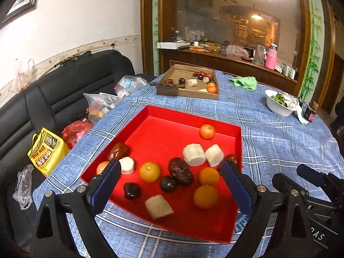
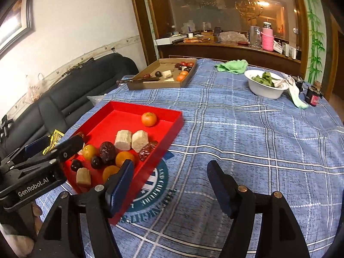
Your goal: Organize fruits
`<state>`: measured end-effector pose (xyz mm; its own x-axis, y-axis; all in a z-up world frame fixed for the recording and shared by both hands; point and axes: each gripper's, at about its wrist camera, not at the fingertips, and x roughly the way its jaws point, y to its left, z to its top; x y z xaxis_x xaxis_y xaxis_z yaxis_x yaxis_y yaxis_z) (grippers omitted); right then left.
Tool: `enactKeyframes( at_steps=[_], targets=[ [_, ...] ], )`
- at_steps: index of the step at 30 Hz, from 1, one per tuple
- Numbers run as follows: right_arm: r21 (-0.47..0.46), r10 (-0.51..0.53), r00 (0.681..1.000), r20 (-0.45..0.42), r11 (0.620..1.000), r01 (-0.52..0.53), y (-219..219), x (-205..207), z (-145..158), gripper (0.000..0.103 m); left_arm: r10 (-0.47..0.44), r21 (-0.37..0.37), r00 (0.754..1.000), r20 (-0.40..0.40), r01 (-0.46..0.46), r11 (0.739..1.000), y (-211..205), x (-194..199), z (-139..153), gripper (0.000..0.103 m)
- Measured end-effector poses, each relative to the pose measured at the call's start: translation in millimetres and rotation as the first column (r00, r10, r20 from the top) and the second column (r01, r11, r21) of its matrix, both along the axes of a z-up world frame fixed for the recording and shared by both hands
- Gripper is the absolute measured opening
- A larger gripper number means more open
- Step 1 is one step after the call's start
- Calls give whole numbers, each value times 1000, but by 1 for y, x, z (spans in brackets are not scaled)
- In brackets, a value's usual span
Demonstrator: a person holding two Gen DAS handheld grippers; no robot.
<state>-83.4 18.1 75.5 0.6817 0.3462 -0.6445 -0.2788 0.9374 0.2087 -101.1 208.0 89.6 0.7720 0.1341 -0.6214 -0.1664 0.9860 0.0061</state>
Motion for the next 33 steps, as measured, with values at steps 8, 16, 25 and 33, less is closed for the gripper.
enactKeyframes(
  at_steps=[8, 16, 25, 33],
  targets=[
    [30, -23, 1000, -6, 999, 23, -18, -4, -2, 76, -15, -3, 999, -29, 15, 1000, -9, 5, -4, 94],
    [26, -29, 1000, -9, 999, 29, -25, -5, -5, 76, 26, -275, 990, -138, -63, 959, 82, 21, -36, 94],
    [30, 101, 994, -29, 994, -100, 7, -3, -8, 76, -157, -280, 973, -170, 105, 954, 81, 15, -50, 67],
    [4, 130, 991, -39, 992, -130, 23, -2, -13, 76, -219, -25, 933, -285, 222, 975, 31, 24, -59, 72]
  ],
)
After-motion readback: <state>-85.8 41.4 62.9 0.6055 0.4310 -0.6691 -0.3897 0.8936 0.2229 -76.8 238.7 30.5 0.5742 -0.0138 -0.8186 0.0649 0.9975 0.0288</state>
